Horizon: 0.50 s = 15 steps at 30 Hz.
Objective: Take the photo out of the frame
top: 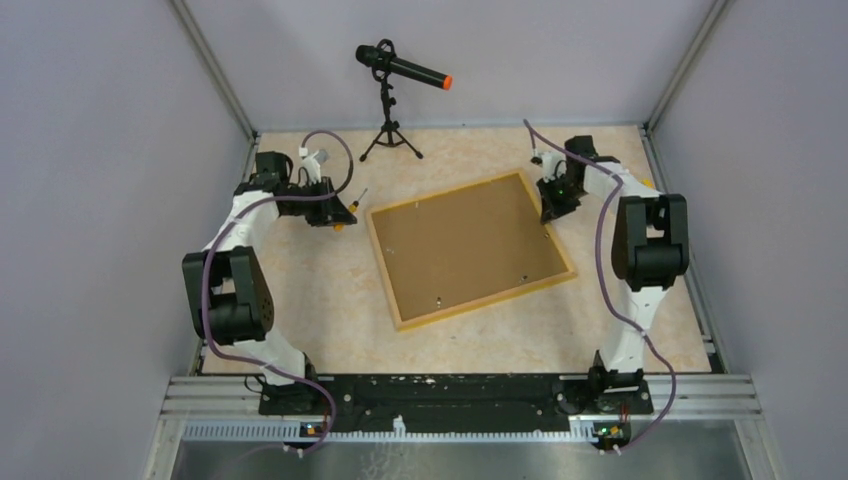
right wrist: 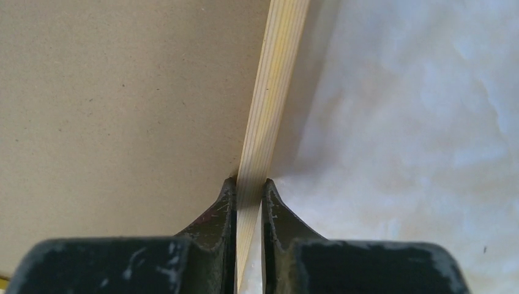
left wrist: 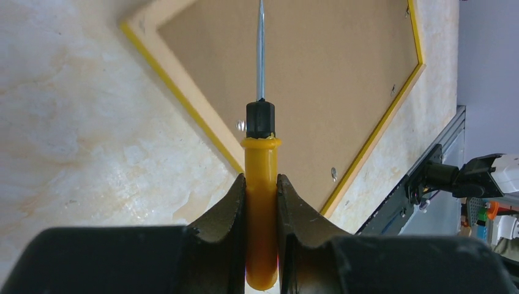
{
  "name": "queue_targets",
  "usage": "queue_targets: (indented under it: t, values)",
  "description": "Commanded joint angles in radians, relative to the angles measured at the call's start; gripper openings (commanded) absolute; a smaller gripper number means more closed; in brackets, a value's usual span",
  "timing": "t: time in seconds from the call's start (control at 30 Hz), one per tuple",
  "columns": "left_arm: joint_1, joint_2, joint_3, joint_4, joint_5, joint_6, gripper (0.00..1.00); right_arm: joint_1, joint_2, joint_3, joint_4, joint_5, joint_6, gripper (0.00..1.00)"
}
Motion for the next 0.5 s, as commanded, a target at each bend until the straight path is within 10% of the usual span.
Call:
queue_targets:
  t: [0.0, 0.47]
  values:
    - [0.015, -0.070, -0.011, -0.025, 0.002, 0.005, 0.00, 0.087, 0.073, 0.066, -0.032, -0.032, -0.238, 0.00]
    - [0.016, -0.083, -0.046, -0.148, -0.009, 0.125, 0.00, 0.241, 0.393, 0.656, -0.203, 0.014, -0.591, 0.00]
